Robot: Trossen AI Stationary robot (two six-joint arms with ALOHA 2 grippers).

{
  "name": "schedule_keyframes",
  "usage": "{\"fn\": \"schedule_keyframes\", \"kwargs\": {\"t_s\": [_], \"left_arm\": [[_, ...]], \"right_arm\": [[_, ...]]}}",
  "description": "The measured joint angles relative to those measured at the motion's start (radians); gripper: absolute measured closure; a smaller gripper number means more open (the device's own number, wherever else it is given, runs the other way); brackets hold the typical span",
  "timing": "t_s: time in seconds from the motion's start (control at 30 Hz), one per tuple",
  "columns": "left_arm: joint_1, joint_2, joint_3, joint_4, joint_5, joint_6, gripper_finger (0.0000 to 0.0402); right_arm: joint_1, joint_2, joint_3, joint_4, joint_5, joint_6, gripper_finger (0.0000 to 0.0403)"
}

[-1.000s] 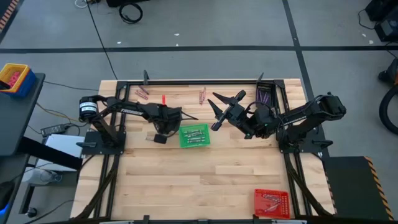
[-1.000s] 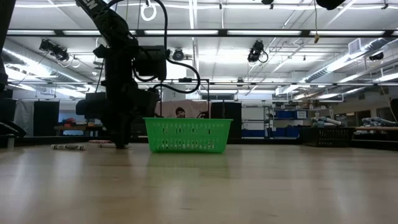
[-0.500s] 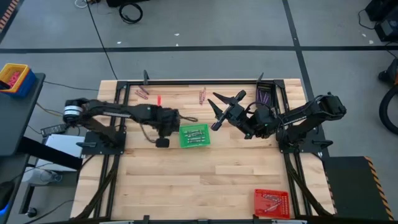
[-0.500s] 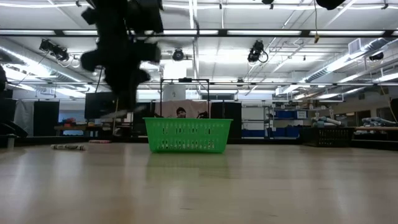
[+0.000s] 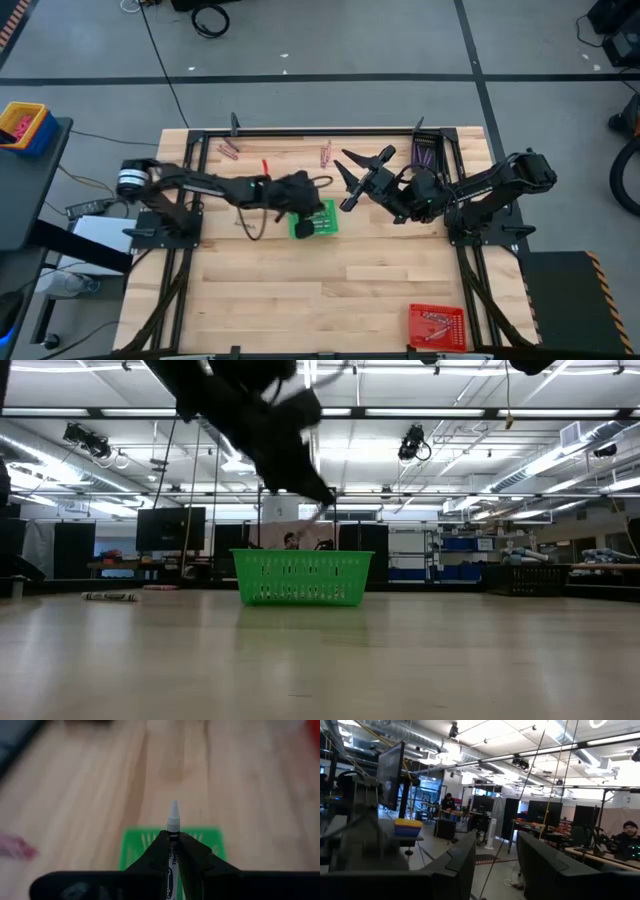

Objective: Sort crayons
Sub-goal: Put the white crayon into the green basket

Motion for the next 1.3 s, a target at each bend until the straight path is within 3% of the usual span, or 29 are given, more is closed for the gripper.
{"fn": "schedule_keyframes", "kwargs": {"t_s": [0.3,0.6,0.7,0.8,0.9,1.03,1.17,1.3], "left_arm": [[0.000,0.138,-0.001,-0.004,0.000,-0.083,0.0361],[-0.008,0.128,0.001,-0.036,0.020,-0.100,0.0274],[-0.019,0.067,0.032,-0.175,0.118,-0.122,0.0254],[-0.052,-0.021,0.098,-0.418,0.164,-0.166,0.0251],[-0.127,-0.114,0.128,-0.673,0.139,-0.176,0.0257],[-0.257,-0.208,0.091,-0.965,0.001,-0.281,0.0259],[-0.392,-0.264,-0.047,-1.036,-0.138,-0.454,0.0259],[-0.441,-0.274,-0.210,-0.979,-0.109,-0.585,0.0256]], "right_arm": [[-0.004,0.000,0.000,-0.014,0.002,-0.002,0.0256],[-0.004,0.000,0.000,-0.018,0.002,-0.002,0.0256],[-0.004,0.000,0.000,-0.024,0.003,-0.002,0.0256],[-0.004,0.000,0.000,-0.026,0.003,-0.002,0.0256],[-0.004,0.000,0.000,-0.026,0.004,-0.002,0.0256],[-0.004,0.000,0.000,-0.024,0.003,-0.001,0.0256],[-0.004,0.000,0.000,-0.016,-0.001,0.005,0.0256],[-0.005,0.000,0.000,-0.008,-0.019,0.050,0.0256]]}}
